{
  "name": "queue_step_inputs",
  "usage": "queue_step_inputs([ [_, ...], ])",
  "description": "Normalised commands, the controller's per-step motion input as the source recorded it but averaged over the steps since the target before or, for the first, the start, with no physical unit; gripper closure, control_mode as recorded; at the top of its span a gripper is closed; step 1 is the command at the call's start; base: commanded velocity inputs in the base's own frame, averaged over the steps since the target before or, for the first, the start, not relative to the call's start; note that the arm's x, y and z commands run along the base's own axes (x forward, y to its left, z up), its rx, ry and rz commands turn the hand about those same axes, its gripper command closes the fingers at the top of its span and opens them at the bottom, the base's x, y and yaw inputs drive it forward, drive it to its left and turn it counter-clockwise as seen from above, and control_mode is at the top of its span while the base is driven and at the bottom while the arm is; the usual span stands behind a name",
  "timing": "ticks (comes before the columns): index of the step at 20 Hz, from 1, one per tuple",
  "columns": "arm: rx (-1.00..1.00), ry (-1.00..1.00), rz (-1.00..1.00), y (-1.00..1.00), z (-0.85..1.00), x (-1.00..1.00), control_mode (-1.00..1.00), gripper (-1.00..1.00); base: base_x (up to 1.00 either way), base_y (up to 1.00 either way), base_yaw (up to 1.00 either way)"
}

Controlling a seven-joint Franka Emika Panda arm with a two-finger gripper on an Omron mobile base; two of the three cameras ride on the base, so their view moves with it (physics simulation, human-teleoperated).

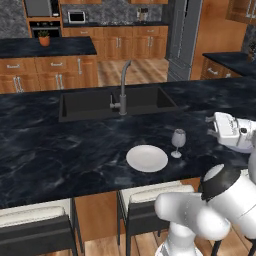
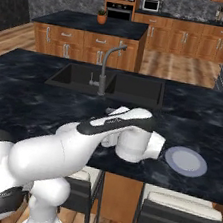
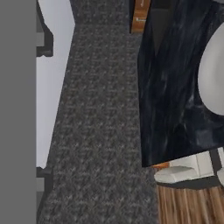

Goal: Retrieve the wine glasses from the counter and place one next to each plate.

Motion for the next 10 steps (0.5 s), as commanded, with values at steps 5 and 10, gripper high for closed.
queue_step_inputs([
  [5, -0.04, -0.04, -0.15, 0.63, 0.36, -0.23, -1.0, -1.0, 0.0, 0.0, 0.0],
  [10, -0.01, -0.04, -0.14, 0.42, 0.32, -0.4, -1.0, -1.0, 0.0, 0.0, 0.0],
])
